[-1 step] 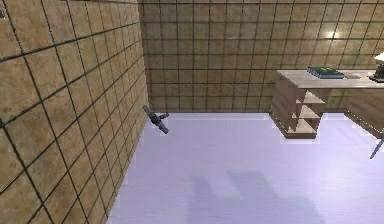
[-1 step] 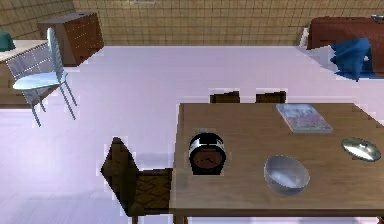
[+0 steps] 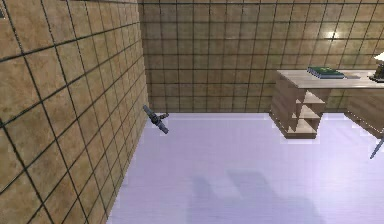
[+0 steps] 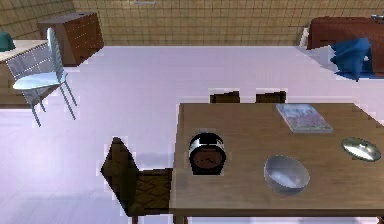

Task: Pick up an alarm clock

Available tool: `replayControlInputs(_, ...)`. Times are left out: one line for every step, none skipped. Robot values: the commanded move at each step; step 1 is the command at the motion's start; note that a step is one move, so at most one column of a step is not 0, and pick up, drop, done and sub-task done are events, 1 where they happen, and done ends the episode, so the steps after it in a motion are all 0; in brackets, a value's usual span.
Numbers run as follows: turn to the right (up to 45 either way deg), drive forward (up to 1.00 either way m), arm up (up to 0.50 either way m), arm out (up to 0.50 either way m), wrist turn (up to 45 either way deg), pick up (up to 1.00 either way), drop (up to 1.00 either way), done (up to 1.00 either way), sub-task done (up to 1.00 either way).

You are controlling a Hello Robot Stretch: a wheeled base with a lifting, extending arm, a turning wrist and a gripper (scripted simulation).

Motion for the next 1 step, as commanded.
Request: replayControlInputs(0.0, 0.0, 0.36, 0.0, 0.0, 0.0, 0.0, 0.0, 0.0)
